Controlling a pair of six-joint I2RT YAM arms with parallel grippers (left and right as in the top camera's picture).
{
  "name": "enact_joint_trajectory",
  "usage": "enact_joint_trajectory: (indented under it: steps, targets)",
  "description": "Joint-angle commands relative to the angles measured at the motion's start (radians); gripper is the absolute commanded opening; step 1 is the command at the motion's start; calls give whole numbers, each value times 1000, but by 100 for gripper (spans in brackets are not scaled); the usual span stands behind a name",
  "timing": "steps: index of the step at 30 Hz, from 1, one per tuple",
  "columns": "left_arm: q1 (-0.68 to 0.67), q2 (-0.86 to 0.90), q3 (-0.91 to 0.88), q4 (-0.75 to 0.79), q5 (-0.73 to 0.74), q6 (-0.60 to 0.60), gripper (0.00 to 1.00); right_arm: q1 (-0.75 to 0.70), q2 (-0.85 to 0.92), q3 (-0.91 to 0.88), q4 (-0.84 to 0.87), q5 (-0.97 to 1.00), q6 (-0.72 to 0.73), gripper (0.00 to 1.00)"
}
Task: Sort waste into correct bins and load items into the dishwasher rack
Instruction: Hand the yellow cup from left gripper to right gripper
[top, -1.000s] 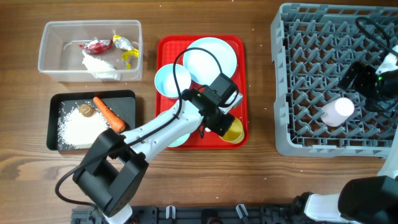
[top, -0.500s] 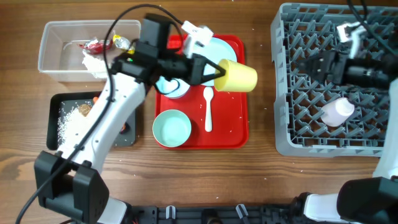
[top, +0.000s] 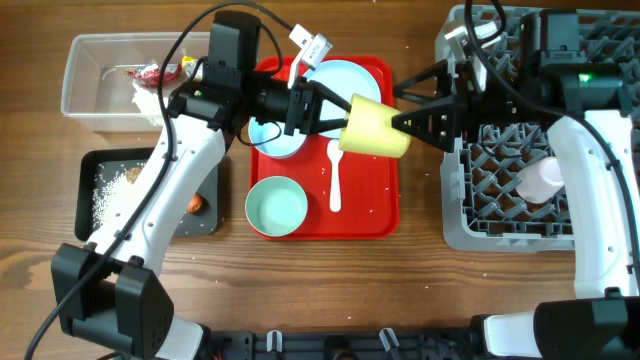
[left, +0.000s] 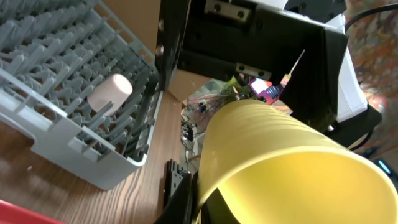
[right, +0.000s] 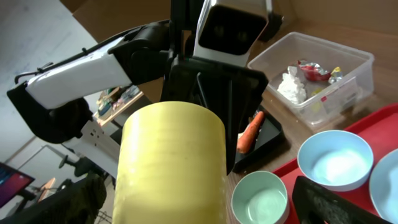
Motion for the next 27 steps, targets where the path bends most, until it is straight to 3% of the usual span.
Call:
enact_joint_trajectory:
  steps: [1,12,22,27]
  targets:
    - [20,-8,9,73,30,-80,4,29,2,-8,1,-31,-28,96]
    - [60,-8,9,127,29,-121,4,37,2,-11,7,-11,-29,87]
    - [59,-8,9,127,29,-121,4,72,4,-74,118,-39,27,76]
    - [58,-8,9,126,30,-121,4,72,4,-74,187,-63,84,76]
